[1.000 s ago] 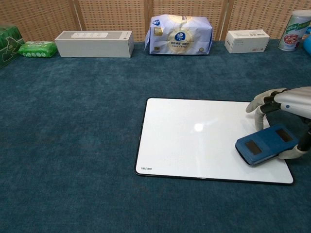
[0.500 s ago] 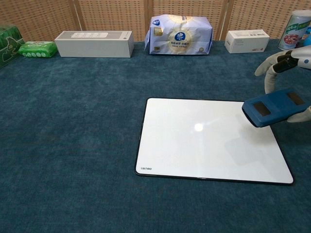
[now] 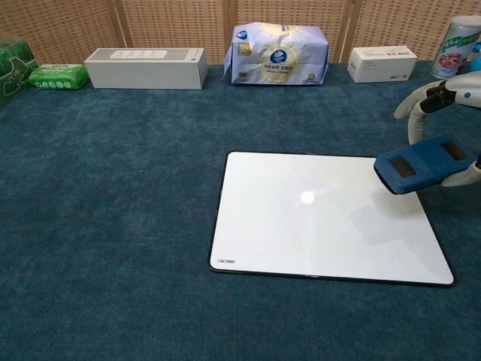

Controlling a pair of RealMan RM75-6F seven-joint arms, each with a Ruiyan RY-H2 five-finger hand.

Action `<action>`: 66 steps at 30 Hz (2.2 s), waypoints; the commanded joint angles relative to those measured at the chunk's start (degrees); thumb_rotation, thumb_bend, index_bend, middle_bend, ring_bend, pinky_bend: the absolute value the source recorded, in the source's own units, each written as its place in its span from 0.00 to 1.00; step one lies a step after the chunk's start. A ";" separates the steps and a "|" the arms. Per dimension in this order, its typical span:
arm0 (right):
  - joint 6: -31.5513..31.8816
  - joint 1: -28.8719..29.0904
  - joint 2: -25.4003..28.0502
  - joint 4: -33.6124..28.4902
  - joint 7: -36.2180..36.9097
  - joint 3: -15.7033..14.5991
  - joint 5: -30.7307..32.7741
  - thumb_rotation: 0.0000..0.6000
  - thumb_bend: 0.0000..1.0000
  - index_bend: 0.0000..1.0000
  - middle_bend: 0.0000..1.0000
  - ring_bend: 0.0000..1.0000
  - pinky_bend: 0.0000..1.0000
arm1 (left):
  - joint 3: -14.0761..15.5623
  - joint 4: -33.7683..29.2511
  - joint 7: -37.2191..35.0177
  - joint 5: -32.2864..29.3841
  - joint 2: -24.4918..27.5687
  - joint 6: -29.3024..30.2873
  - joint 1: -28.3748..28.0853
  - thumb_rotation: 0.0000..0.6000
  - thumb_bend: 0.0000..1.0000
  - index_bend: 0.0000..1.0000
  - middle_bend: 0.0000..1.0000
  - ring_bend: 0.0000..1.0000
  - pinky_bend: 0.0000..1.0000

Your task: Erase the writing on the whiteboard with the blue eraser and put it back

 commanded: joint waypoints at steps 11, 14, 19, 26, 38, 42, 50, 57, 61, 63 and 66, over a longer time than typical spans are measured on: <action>-0.03 -0.13 0.05 0.51 -0.18 0.17 1.00 1.00 0.15 0.86 0.19 0.00 0.00 | 0.20 0.84 -0.41 -0.26 -0.64 -0.56 -0.08 1.00 0.36 0.35 0.30 0.25 0.20; 0.01 -0.19 0.10 0.68 0.01 0.28 1.28 1.00 0.15 0.86 0.19 0.00 0.00 | 0.07 0.81 -0.35 -0.28 -0.85 -0.73 -0.28 1.00 0.36 0.34 0.30 0.25 0.20; 0.21 -0.31 0.33 0.77 0.19 0.42 1.48 1.00 0.15 0.86 0.19 0.00 0.00 | 0.03 0.79 -0.18 -0.31 -1.04 -0.95 -0.44 1.00 0.36 0.34 0.30 0.25 0.20; 0.46 -1.34 0.68 2.37 1.09 0.28 3.34 1.00 0.15 0.86 0.19 0.00 0.00 | 0.21 0.96 -0.13 -0.57 -1.19 -1.26 -0.43 1.00 0.36 0.35 0.30 0.25 0.20; -1.35 -3.75 -1.24 10.02 5.14 -1.54 5.71 1.00 0.15 0.85 0.19 0.00 0.00 | 0.35 0.85 -0.22 -0.19 -1.02 -1.05 -0.36 1.00 0.36 0.35 0.30 0.25 0.20; -2.33 -3.51 -2.70 12.94 6.87 -1.16 5.71 1.00 0.15 0.82 0.19 0.00 0.00 | 0.48 0.54 -0.18 -0.10 -0.57 -0.38 0.07 1.00 0.36 0.35 0.30 0.25 0.20; -3.50 -2.76 -5.13 16.66 7.63 -0.52 5.48 1.00 0.15 0.59 0.08 0.00 0.00 | 0.81 0.73 -0.73 -0.19 0.00 0.70 1.00 1.00 0.36 0.35 0.30 0.25 0.20; -2.51 -2.64 -4.93 16.30 5.55 -0.35 4.72 1.00 0.15 0.17 0.00 0.00 0.00 | 0.65 1.30 -1.37 -0.39 0.19 0.98 1.13 1.00 0.36 0.34 0.30 0.25 0.19; -1.39 -2.59 -3.97 14.47 4.46 0.01 3.97 1.00 0.15 0.07 0.00 0.00 0.00 | 0.65 1.61 -1.63 -0.49 0.21 0.76 1.07 1.00 0.36 0.33 0.30 0.24 0.19; -1.03 -2.60 -3.48 13.24 4.33 0.30 3.95 0.98 0.15 0.04 0.00 0.00 0.00 | 0.65 1.74 -1.78 -0.55 0.17 0.58 1.00 1.00 0.36 0.32 0.29 0.24 0.19; 1.16 -2.89 -1.68 9.24 4.38 1.75 4.01 0.92 0.15 0.02 0.00 0.00 0.00 | 0.64 1.93 -2.10 -1.24 0.31 -0.04 0.87 1.00 0.36 0.32 0.29 0.23 0.18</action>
